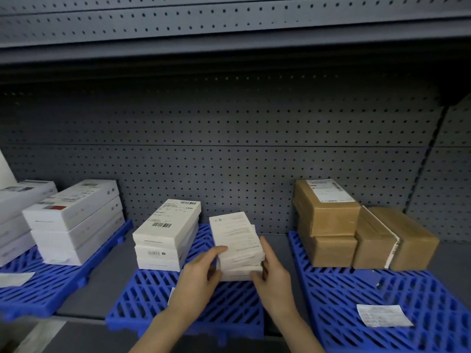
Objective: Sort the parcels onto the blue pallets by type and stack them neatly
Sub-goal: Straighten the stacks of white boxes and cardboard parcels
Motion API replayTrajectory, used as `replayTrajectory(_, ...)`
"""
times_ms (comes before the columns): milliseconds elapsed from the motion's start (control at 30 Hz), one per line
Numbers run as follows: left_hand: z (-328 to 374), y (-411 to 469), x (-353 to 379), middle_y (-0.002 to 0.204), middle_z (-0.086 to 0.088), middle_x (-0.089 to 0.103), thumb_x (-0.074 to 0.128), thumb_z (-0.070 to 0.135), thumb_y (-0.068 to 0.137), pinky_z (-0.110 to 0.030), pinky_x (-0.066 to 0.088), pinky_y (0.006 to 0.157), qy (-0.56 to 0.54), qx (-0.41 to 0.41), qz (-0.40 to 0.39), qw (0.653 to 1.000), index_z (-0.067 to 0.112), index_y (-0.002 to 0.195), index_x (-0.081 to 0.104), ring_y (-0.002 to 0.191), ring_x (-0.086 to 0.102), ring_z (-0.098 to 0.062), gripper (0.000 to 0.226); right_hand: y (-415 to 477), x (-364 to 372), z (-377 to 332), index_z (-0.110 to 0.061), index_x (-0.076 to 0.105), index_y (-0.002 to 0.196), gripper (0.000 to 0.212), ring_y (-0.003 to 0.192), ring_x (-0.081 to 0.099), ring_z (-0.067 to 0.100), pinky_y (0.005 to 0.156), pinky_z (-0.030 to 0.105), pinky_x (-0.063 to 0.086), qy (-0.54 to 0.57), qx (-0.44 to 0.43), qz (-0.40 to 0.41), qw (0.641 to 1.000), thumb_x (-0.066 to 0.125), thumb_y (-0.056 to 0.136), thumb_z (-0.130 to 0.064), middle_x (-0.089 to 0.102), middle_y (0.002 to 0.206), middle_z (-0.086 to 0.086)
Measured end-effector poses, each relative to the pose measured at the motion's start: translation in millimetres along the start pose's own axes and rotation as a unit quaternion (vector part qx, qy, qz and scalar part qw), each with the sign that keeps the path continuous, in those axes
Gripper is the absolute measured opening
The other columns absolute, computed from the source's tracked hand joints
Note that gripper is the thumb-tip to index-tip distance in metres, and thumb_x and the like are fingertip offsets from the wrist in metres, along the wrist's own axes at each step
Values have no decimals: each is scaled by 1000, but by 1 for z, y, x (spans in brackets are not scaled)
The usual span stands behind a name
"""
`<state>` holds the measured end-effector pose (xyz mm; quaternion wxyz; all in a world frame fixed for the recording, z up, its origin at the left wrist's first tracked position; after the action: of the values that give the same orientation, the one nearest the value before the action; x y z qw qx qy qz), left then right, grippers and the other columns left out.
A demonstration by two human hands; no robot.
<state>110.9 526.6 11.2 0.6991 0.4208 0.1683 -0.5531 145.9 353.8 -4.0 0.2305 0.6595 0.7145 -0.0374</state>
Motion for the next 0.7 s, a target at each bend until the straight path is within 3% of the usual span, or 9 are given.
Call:
replayTrajectory(67,-1,4,-2,108,10,63,65,9,88,-16,51,82,3,1,12,1000,38,130,51,87,62,1,52,2,-2,4,-31,40,141,72,115,56,5,96,24,49,-21,0,33,999,63,83,5,60,124,-11)
replayTrajectory(133,1,9,-1,98,13,62,65,8,87,-8,46,77,10,5,16,1000,34,129,54,81,60,2,51,3,-4,7,-29,49,134,67,113,58,6,95,33,52,-27,3,65,998,66,79,6,62,122,-8)
replayTrajectory(233,6,17,2,83,14,56,63,4,87,-1,39,69,17,12,15,1000,29,129,55,70,54,0,50,2,-6,8,-28,51,130,64,111,59,6,93,33,53,-24,10,92,995,69,78,5,62,120,-7)
replayTrajectory(333,6,22,5,100,1,65,60,3,89,0,37,74,24,22,19,999,27,133,52,78,50,-3,51,4,-7,8,-28,52,128,63,107,60,5,90,32,55,-24,10,102,994,71,77,4,62,118,-6)
replayTrajectory(467,4,25,7,116,3,64,61,4,88,-16,47,87,14,24,9,1000,30,136,48,96,57,-6,56,9,-6,10,-30,48,133,68,112,58,6,93,35,53,-26,8,100,995,73,77,0,59,123,-7)
replayTrajectory(533,3,25,7,103,3,65,62,3,87,-19,51,82,13,22,12,1000,30,136,48,87,58,-4,58,7,-4,9,-33,38,141,74,121,52,4,98,33,50,-22,2,83,996,71,81,-4,52,133,-9)
replayTrajectory(600,4,23,5,82,11,59,63,1,86,-10,47,69,14,26,27,999,30,136,48,70,54,-1,60,1,0,5,-38,27,147,79,129,43,2,104,30,45,-25,-17,61,998,66,86,-6,45,141,-12)
replayTrajectory(700,2,20,6,77,11,58,65,1,85,-7,44,66,14,33,30,999,28,136,51,64,51,1,59,-6,6,3,-43,22,146,78,136,33,1,110,29,37,-50,-38,41,997,62,89,-7,35,149,-12)
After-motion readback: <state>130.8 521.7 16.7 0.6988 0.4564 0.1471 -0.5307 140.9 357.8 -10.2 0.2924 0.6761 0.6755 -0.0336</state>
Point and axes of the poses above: each hand's wrist, its own y-axis towards the middle knuckle, its own x-axis out of the palm, z = x × y, the point moved 7 cm from there along y, towards the middle knuckle
